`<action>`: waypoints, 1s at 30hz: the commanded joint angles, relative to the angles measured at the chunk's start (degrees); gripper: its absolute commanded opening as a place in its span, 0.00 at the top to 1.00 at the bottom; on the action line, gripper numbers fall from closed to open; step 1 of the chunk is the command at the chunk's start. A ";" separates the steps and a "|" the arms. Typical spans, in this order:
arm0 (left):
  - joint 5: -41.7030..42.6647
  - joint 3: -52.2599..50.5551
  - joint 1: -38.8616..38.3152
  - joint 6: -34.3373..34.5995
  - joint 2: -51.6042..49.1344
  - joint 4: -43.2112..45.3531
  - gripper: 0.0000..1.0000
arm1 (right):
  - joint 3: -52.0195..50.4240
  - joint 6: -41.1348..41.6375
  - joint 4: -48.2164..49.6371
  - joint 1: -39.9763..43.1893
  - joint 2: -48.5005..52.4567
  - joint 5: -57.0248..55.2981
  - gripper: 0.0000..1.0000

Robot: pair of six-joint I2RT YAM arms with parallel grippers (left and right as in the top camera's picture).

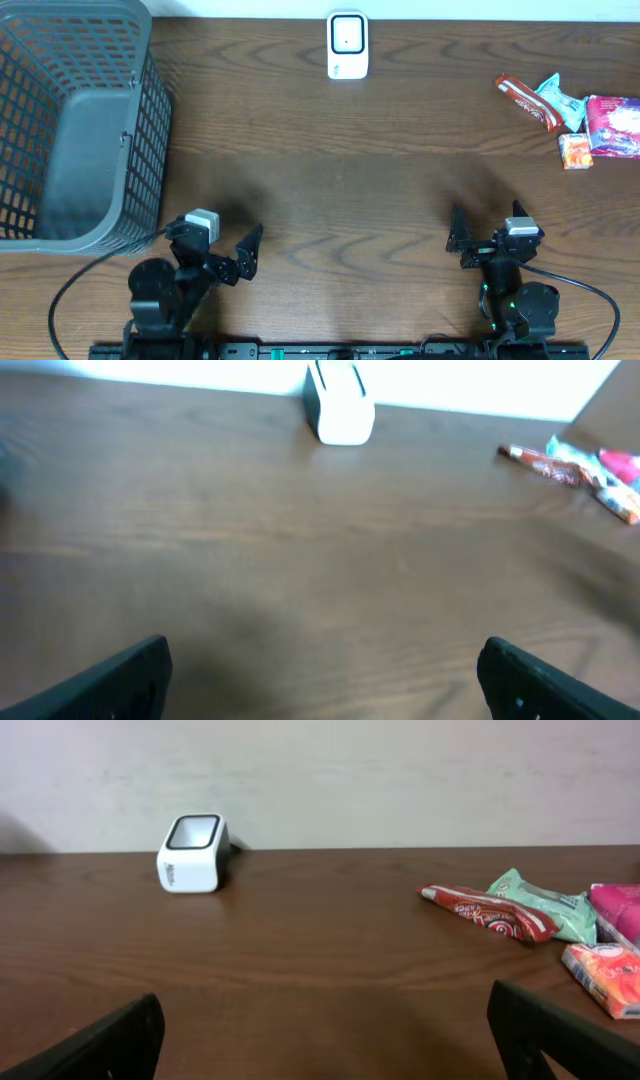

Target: Scan the item barcode

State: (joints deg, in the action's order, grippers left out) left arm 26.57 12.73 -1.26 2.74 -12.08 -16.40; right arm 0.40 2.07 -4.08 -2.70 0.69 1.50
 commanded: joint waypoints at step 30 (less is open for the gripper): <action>-16.98 -12.50 0.33 -0.92 12.02 12.98 0.02 | -0.09 -0.85 -0.22 0.42 -0.37 -0.31 0.01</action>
State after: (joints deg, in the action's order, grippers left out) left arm 10.55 1.32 -1.21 6.09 -0.58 -1.37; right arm 0.40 2.07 -4.05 -2.70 0.67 1.50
